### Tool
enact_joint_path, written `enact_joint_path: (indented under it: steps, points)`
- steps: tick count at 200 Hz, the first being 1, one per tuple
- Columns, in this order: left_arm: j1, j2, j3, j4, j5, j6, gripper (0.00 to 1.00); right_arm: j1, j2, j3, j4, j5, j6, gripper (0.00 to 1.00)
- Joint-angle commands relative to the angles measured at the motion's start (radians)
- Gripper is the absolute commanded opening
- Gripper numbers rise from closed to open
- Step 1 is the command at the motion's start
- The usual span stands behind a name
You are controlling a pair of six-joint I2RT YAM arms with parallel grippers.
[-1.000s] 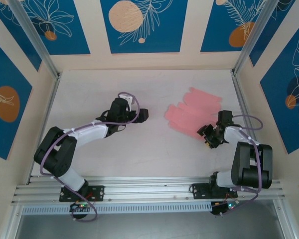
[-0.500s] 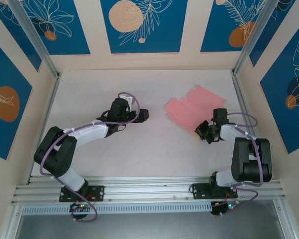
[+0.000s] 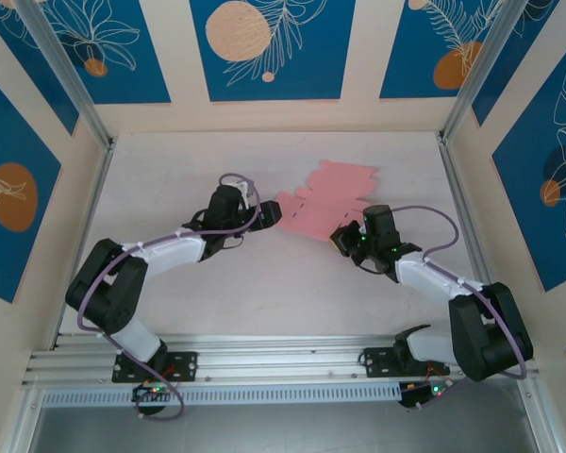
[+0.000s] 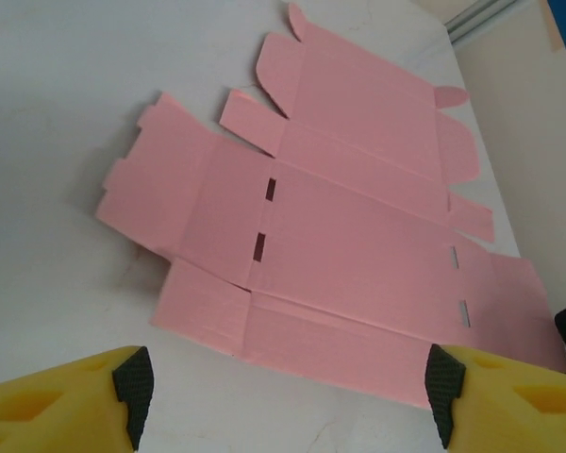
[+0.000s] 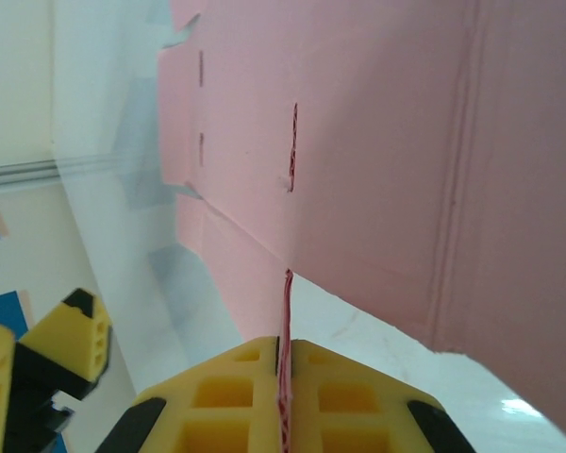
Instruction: Fold the paper box
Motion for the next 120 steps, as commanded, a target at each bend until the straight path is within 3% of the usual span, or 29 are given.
enact_joint_path:
  steps: [1, 29, 86, 120]
  points:
    - [-0.021, -0.024, -0.033, -0.073, -0.077, -0.088, 0.73, 0.059, -0.015, -0.019, 0.098, 0.149, 0.103, 0.0]
    - [-0.032, -0.102, -0.115, -0.071, -0.148, -0.155, 0.74, 0.107, 0.015, -0.031, 0.191, 0.215, 0.153, 0.0]
    - [-0.034, 0.035, -0.151, 0.189, 0.042, -0.348, 0.74, 0.185, 0.155, 0.047, 0.279, 0.208, 0.169, 0.0]
    - [-0.038, 0.131, -0.127, 0.317, 0.086, -0.426, 0.73, 0.226, 0.219, 0.075, 0.328, 0.193, 0.177, 0.0]
